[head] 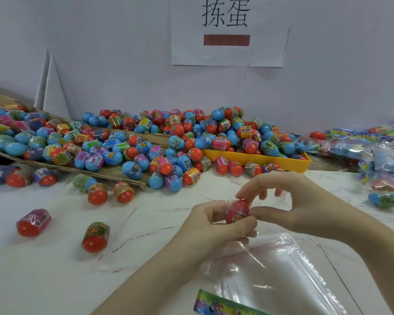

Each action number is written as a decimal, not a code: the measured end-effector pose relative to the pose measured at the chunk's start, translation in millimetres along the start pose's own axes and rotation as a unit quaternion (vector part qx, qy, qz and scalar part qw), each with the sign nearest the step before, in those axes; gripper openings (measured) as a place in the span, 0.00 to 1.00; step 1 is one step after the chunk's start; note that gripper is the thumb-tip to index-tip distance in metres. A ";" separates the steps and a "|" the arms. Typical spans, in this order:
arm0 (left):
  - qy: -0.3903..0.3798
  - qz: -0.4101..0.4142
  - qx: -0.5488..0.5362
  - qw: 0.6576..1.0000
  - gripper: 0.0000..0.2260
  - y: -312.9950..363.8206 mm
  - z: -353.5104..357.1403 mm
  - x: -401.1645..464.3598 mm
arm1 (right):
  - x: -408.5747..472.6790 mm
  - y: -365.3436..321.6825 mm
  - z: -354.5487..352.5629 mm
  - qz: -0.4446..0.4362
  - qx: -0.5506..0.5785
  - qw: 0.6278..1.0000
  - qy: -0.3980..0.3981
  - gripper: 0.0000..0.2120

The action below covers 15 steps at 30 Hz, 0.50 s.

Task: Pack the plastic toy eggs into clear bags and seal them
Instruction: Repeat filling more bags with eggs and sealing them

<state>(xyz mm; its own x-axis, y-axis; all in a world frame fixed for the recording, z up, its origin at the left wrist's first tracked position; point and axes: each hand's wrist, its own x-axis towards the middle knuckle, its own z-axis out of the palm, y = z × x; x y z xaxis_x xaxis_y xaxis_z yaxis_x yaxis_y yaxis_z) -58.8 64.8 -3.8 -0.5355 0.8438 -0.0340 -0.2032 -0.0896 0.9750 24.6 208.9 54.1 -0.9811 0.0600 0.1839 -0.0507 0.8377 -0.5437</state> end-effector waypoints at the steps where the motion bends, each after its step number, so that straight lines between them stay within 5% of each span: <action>1: 0.003 0.010 0.015 1.000 0.15 -0.1 0.8 -0.3 | -0.4 0.5 0.2 -0.001 -0.008 1.000 -0.006 0.14; 10: 0.034 0.023 0.018 0.999 0.11 -0.9 5.0 -1.2 | -0.3 -6.7 12.0 0.011 -0.029 0.997 -0.066 0.15; 15: 0.024 -0.022 0.016 0.999 0.19 -0.8 -0.6 3.0 | 0.8 -7.4 10.3 0.035 0.012 0.998 -0.051 0.12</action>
<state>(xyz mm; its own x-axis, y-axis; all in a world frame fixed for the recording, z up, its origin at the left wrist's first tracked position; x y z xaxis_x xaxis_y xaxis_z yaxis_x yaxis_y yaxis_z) -60.8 67.1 -4.8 -0.5658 0.8200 -0.0862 -0.2012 -0.0360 0.9789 22.3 197.1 49.7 -0.9962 0.0624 0.0610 0.0163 0.8201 -0.5720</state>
